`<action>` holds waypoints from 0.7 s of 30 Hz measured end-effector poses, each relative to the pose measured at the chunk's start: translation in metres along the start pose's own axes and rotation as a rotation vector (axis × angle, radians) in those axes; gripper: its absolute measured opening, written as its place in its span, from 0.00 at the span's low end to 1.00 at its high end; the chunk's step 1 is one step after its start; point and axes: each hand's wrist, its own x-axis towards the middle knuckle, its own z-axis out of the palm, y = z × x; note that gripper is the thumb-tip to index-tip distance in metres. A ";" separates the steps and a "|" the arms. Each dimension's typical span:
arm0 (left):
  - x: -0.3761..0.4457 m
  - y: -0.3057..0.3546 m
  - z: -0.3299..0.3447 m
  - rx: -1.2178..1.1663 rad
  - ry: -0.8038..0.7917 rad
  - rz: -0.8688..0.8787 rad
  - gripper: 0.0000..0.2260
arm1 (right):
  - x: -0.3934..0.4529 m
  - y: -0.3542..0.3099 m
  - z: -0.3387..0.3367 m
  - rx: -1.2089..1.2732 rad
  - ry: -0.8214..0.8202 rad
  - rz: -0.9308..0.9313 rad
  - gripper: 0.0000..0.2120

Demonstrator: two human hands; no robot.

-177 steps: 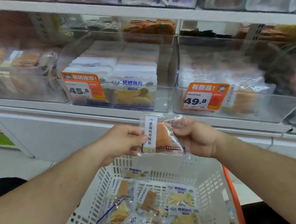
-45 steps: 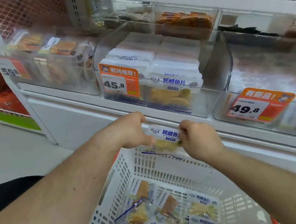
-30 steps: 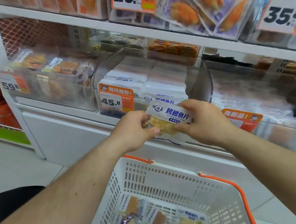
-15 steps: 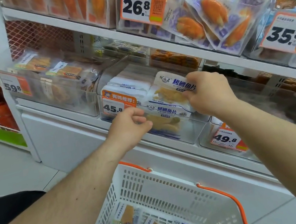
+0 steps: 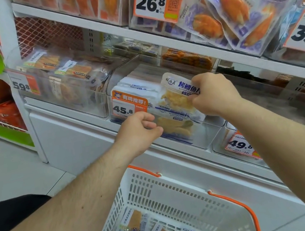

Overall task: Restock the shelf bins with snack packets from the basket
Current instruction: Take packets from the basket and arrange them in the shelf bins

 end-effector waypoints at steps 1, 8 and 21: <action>0.000 0.001 0.000 0.008 -0.007 -0.002 0.16 | 0.001 0.001 0.004 -0.010 -0.010 0.001 0.01; -0.001 -0.001 0.001 0.039 -0.029 -0.022 0.17 | 0.010 0.006 0.024 -0.044 -0.086 -0.013 0.05; -0.001 -0.001 0.007 0.074 -0.054 -0.033 0.17 | 0.013 -0.008 0.037 -0.277 -0.276 -0.081 0.06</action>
